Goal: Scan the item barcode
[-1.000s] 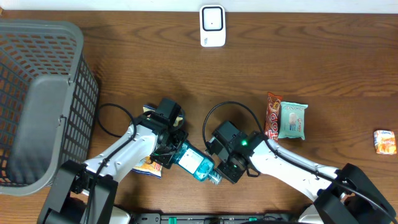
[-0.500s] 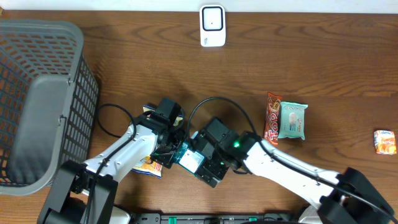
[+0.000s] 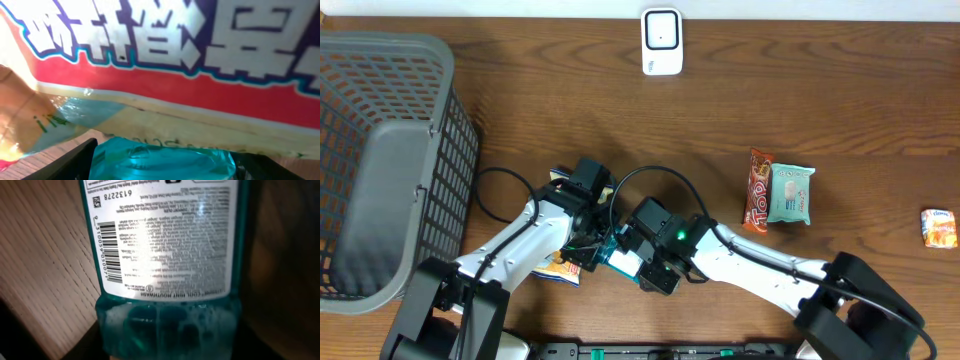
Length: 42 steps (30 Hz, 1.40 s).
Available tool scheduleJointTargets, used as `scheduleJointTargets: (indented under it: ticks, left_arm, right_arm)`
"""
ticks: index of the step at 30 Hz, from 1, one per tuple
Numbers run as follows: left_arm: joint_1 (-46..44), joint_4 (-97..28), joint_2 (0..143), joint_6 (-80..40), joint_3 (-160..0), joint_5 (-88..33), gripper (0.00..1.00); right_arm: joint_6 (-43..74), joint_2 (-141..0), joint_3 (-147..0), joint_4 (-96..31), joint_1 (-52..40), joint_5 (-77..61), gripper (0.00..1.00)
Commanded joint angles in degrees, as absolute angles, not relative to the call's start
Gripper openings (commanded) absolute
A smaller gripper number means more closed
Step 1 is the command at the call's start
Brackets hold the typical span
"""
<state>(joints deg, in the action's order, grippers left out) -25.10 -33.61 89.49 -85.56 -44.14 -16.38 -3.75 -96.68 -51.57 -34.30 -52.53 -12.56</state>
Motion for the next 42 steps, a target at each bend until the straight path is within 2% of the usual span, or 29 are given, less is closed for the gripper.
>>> scheduleJointTargets:
  ticks: [1,3,14,15,18,22,23,24,27,29,30,31,33,36,37,42]
  left_arm:
    - [-25.10,-32.93,90.24,-85.12,-43.33,-16.05,0.73]
    - [-25.10,-33.12,90.24,-85.12,-43.35,-16.05,0.73]
    - [-25.10,-33.15,90.00,-84.79,-44.01,-16.03,0.75]
    - [-25.10,-33.15,89.78,-84.14,-44.47,-16.01,0.97]
    - [-25.10,-33.12,89.08,-83.37,-45.10,-15.77,1.00]
    - [-25.08,-33.12,87.37,-83.35,-45.15,-14.72,0.98]
    - [-25.08,-33.12,87.15,-83.33,-45.15,-14.33,0.98]
    - [-25.08,-33.12,87.05,-83.13,-45.15,-14.02,0.98]
    - [-25.10,-33.12,87.02,-82.94,-45.12,-13.87,0.98]
    - [-25.10,-33.12,87.02,-82.94,-45.15,-13.87,0.98]
    - [-25.10,-33.15,87.02,-82.94,-45.12,-13.87,0.98]
    - [-25.10,-33.15,87.02,-82.94,-45.12,-13.87,0.98]
    - [-25.10,-33.34,87.02,-82.94,-45.12,-13.87,0.98]
    - [-25.10,-33.52,87.02,-82.94,-45.12,-13.87,0.98]
    - [-25.08,-33.50,87.00,-82.85,-45.15,-13.87,0.98]
    - [-25.04,-33.04,85.27,-79.46,-45.25,-13.82,0.98]
  right_arm:
    - [-3.22,-99.96,-50.76,-34.33,-52.75,-13.63,0.26]
    - [-3.18,-99.57,-51.37,-35.75,-52.10,-13.63,0.18]
    - [-2.20,-91.46,-51.44,-37.30,-47.20,-13.87,0.14]
    - [-2.17,-89.82,-51.44,-37.98,-46.37,-13.87,0.14]
    - [-2.13,-86.54,-51.44,-39.66,-44.56,-13.87,0.14]
    - [-2.22,-83.46,-51.44,-41.47,-43.05,-13.78,0.16]
    - [-2.20,-83.46,-51.44,-41.50,-43.07,-13.82,0.20]
    - [-2.22,-83.48,-51.44,-41.45,-43.07,-13.85,0.30]
    - [-3.86,-83.57,-51.42,-41.32,-43.20,-13.82,0.70]
    - [-6.63,-83.59,-51.13,-40.91,-43.51,-13.80,0.80]
    - [-6.81,-83.59,-50.89,-40.10,-43.55,-13.58,0.94]
    - [-4.19,-83.66,-50.74,-39.05,-43.55,-13.63,0.99]
    - [5.67,-83.90,-50.74,-37.28,-43.18,-13.58,0.99]
    - [35.92,-83.85,-50.76,-38.15,-41.10,-12.12,0.99]
    - [41.67,-83.77,-50.78,-38.59,-40.36,-13.41,0.99]
    - [57.49,-83.57,-51.24,-37.95,-36.99,-26.30,0.99]
